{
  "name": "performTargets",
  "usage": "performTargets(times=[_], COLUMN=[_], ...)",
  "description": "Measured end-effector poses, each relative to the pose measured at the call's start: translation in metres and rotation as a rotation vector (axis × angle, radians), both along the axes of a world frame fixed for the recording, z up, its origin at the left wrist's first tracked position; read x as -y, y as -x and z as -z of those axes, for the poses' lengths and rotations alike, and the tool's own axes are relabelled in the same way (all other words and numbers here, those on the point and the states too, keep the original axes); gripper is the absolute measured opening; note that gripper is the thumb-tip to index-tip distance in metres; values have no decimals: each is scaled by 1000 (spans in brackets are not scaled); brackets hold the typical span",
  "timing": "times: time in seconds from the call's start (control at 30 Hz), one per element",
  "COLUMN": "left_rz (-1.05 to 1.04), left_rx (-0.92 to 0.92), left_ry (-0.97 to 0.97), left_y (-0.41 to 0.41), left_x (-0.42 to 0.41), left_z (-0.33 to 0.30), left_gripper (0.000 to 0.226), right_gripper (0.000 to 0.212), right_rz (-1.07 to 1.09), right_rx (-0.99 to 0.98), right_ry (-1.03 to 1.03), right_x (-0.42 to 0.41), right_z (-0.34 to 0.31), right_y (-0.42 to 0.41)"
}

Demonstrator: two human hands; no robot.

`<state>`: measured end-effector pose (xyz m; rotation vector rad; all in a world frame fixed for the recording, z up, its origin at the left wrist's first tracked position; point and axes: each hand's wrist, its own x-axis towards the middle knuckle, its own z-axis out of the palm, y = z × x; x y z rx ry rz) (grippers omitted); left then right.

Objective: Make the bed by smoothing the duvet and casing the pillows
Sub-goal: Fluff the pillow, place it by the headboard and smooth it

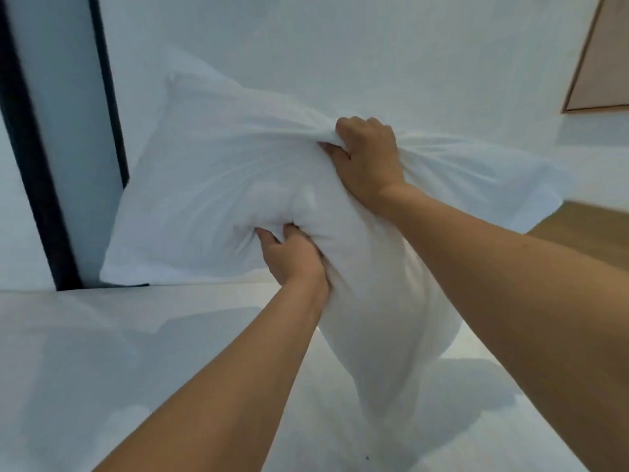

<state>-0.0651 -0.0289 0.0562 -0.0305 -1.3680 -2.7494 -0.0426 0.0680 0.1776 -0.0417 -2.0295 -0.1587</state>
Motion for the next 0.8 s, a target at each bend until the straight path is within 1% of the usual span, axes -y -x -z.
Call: performTargets(times=[0.07, 0.13, 0.2, 0.27, 0.3, 0.33, 0.37, 0.4, 0.43, 0.5, 0.57, 0.67, 0.73, 0.77, 0.8], left_rz=[-68, -124, -133, -78, -44, -16, -3, -1, -21, -94, -134, -98, -75, -84, -88], left_rx=[36, 76, 120, 166, 178, 174, 149, 97, 24, -117, -185, -303, -287, -292, -303], left_ry=[98, 213, 407, 638, 750, 858, 961, 1049, 1122, 1236, 1291, 1393, 1319, 1322, 1379], left_y=[45, 93, 147, 198, 221, 240, 253, 263, 267, 269, 268, 263, 261, 260, 258], left_x=[-5, -19, -39, -55, -61, -67, -75, -84, -94, -112, -121, -118, -113, -111, -111], left_z=[22, 54, 105, 172, 206, 240, 270, 298, 320, 348, 361, 368, 369, 369, 369], left_gripper=[53, 51, 42, 33, 33, 38, 46, 55, 60, 64, 68, 62, 62, 64, 66], right_gripper=[26, 33, 31, 27, 31, 37, 44, 50, 54, 59, 65, 63, 60, 59, 57], right_rz=[-2, 59, 141, 205, 224, 243, 265, 294, 326, 384, 401, 362, 348, 334, 312], right_rx=[119, 270, 458, 731, 887, 1029, 1116, 1136, 1089, 914, 784, 676, 691, 708, 739], right_ry=[-5, -13, 44, 179, 258, 322, 361, 379, 379, 331, 265, 230, 259, 285, 319], right_x=[-7, -20, -43, -75, -92, -107, -120, -130, -138, -145, -150, -155, -149, -146, -144], right_z=[16, 42, 84, 150, 193, 242, 293, 342, 386, 443, 461, 465, 462, 461, 457], right_y=[54, 111, 168, 217, 236, 251, 261, 269, 275, 286, 297, 301, 296, 292, 288])
